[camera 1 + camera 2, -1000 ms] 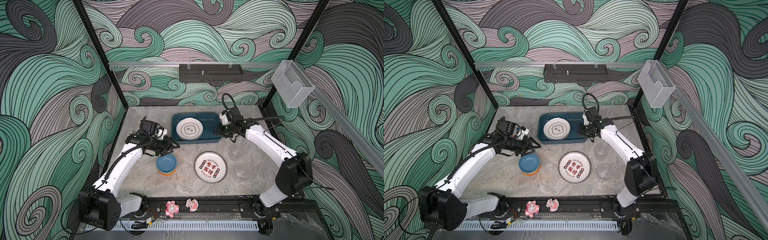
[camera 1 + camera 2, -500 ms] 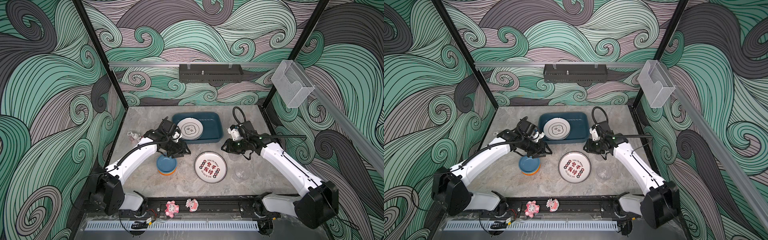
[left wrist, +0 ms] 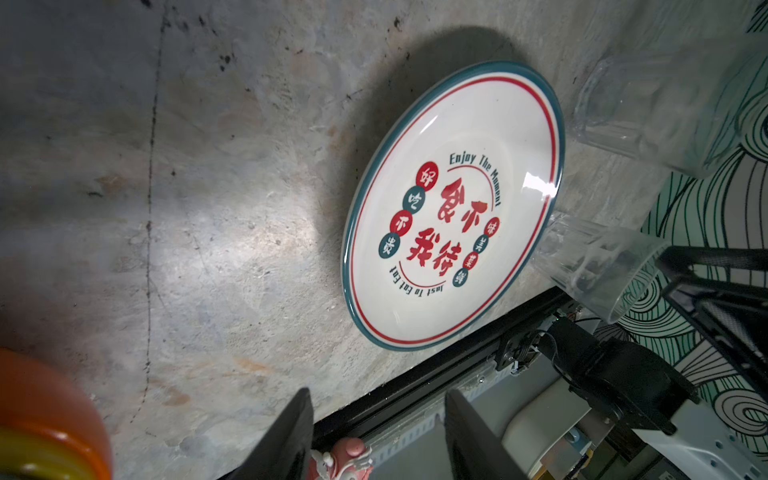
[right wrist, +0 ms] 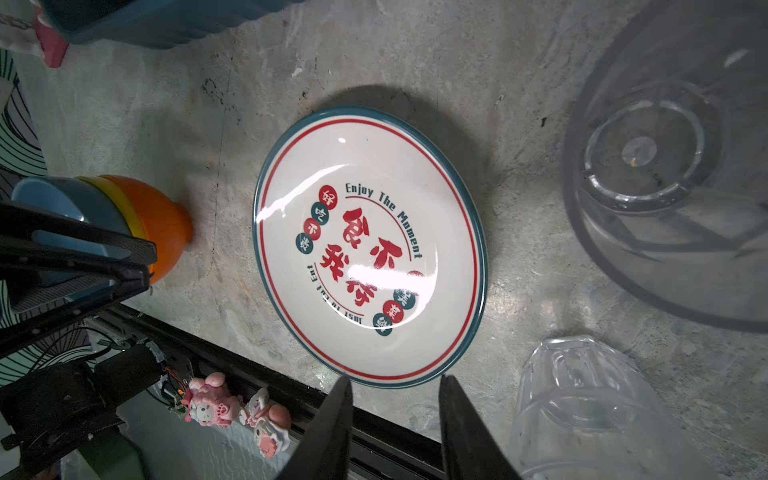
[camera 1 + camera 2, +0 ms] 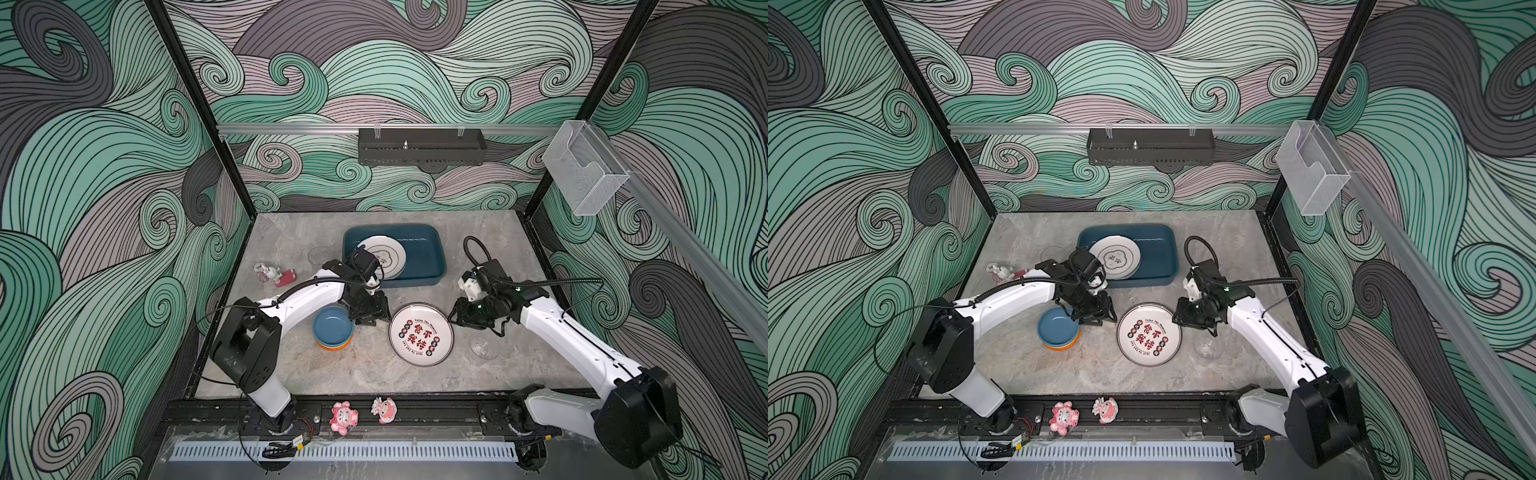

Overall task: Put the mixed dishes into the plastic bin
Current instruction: 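Grip the red-print plate rims from opposite sides with both grippers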

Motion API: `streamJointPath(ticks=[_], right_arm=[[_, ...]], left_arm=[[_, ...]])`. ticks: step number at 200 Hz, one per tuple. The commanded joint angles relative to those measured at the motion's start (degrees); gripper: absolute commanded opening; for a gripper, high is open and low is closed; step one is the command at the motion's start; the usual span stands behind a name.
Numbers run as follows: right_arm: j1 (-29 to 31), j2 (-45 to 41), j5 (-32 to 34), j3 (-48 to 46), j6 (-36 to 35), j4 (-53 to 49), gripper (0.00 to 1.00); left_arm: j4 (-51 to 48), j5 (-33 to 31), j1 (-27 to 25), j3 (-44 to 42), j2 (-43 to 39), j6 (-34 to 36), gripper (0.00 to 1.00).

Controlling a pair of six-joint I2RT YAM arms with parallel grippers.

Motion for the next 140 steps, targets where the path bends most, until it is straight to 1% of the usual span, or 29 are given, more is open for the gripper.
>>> streamJointPath(ticks=[1,30,64,93,140], right_arm=[[-0.1,0.4,0.5,-1.1,-0.3,0.5,0.37],[0.0,0.7,0.1,-1.9,0.4,1.7,0.37],[0.4,0.7,-0.1,-2.3,0.9,2.8,0.37],[0.5,0.5,0.0,-2.6,1.2,3.4,0.37],[0.5,-0.6,-0.5,-3.5,1.9,4.7,0.37]], left_arm=[[-0.1,-1.8,-1.1,2.7,2.7,0.8,0.54],[1.9,-1.5,-1.5,2.9,5.4,0.9,0.54],[8.6,-0.8,-1.5,0.7,7.0,-0.4,0.59],[11.6,0.1,-1.5,0.2,8.9,-0.4,0.59],[12.1,0.3,-1.5,1.0,13.2,0.0,0.55]])
